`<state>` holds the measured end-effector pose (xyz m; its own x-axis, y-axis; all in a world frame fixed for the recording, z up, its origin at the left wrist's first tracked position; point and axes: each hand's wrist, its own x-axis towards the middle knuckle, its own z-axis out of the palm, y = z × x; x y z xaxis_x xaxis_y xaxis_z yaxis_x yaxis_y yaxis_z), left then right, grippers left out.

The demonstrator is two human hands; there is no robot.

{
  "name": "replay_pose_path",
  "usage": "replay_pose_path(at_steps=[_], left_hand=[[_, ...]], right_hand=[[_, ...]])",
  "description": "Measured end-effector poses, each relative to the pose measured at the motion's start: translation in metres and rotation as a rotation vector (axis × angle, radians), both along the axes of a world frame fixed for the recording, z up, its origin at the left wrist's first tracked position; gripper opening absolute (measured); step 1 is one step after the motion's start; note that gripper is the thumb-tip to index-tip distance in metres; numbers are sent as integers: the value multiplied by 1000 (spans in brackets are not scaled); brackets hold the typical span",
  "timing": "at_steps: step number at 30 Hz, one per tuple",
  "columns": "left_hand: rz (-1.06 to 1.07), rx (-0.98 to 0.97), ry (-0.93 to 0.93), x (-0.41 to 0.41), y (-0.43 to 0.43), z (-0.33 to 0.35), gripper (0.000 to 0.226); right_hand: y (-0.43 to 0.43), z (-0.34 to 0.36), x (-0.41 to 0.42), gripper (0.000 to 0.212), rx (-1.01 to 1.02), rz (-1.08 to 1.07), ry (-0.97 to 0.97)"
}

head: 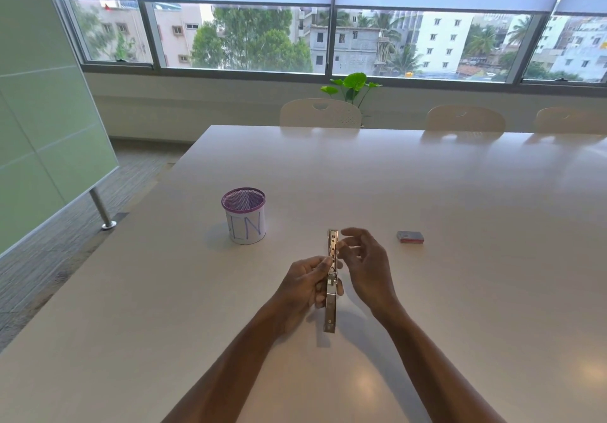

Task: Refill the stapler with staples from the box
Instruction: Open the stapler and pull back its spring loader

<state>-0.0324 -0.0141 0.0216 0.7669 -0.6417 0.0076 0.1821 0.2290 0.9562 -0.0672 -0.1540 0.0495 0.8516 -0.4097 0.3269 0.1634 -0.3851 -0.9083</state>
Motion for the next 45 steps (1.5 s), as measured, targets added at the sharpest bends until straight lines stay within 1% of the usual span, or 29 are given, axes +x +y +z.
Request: replay_pose_path(at_steps=[3,7,13,17,22,28,31,36,39,41,43,45], left_hand=[[40,43,-50,-2,-1,3,36],[79,89,-94,-3,-1,4,32],[94,98,-92,-7,-2,8,31],[103,87,-94,-8,-2,9,29],[90,99,-92,-7,-1,8,29],[98,113,-78,-4,-4,5,29],[135,100,-51,-4,-5,7,29],[152,62,32,-4,-4,11,26],[171,64,91,-1,-4,12,29],[167,73,87,0,-3,11,29],[151,76,66,-1,-2,11,30],[147,70,62,0,-2,10,29]], right_hand=[[2,-1,-2,21,-55,43,-46],[2,1,-3,23,-107,46,-104],[1,-1,-2,26,-183,47,-116],[-1,-2,-1,20,-240,56,-126],[0,-8,0,12,-369,47,-132],[-2,-6,-3,8,-377,28,-159],[0,-3,-5,8,-366,41,-181],[0,3,-12,18,-307,59,-247],[4,6,-17,14,-270,132,-244],[8,5,-20,11,-248,198,-232],[8,5,-21,11,-171,220,-200],[5,7,-20,16,-6,195,-156]])
